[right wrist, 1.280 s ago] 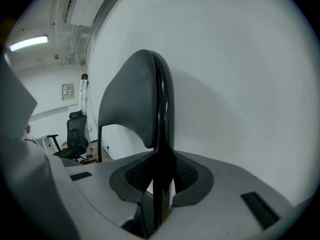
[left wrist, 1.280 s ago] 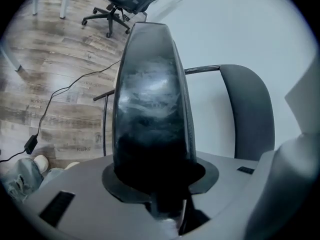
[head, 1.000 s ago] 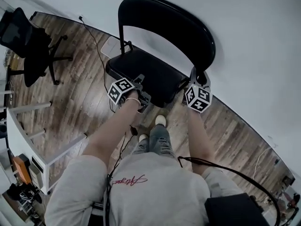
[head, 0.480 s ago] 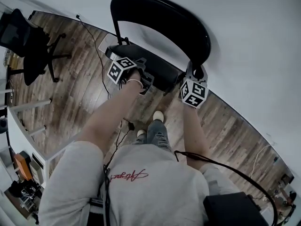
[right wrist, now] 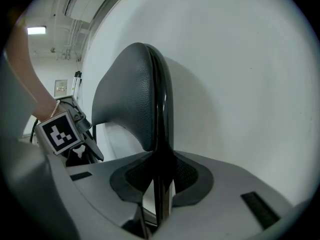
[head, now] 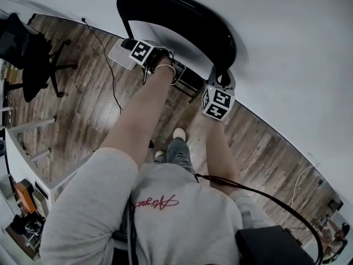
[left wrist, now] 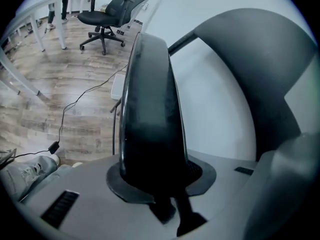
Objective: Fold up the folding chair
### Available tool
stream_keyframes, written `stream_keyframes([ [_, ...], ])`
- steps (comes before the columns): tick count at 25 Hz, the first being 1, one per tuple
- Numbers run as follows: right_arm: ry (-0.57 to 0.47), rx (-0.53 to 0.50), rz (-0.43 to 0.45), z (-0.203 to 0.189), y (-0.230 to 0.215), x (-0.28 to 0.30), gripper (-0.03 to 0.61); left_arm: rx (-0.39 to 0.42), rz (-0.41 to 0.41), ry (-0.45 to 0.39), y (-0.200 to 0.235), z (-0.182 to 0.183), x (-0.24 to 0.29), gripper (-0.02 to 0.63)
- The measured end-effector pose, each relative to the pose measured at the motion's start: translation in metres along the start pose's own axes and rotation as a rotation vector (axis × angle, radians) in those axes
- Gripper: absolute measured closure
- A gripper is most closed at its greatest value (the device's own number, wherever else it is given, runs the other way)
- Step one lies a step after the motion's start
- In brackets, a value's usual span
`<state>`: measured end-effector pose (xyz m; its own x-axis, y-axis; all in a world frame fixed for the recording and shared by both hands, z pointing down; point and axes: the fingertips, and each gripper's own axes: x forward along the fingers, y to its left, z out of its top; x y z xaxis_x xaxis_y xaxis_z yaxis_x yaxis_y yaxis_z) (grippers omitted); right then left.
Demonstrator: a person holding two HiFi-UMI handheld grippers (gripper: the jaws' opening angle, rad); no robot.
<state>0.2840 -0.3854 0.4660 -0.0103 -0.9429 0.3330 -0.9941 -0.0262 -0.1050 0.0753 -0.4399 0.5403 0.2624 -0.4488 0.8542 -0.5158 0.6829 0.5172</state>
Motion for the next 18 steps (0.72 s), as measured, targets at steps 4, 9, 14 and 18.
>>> stream_keyframes([
  [4,0.017,-0.009,-0.011,0.002,-0.003,0.003,0.506,0.012,0.071,0.013,-0.01,0.001,0.016,0.48],
  [9,0.016,-0.01,-0.035,0.005,-0.004,0.006,0.506,0.018,0.103,-0.002,-0.017,0.006,0.024,0.479],
  [14,0.026,0.003,-0.072,0.004,-0.01,0.008,0.507,0.026,0.112,0.004,-0.021,-0.001,0.023,0.472],
  [18,0.043,-0.011,-0.095,0.003,-0.011,0.008,0.506,0.043,0.167,0.01,-0.018,-0.002,0.024,0.451],
])
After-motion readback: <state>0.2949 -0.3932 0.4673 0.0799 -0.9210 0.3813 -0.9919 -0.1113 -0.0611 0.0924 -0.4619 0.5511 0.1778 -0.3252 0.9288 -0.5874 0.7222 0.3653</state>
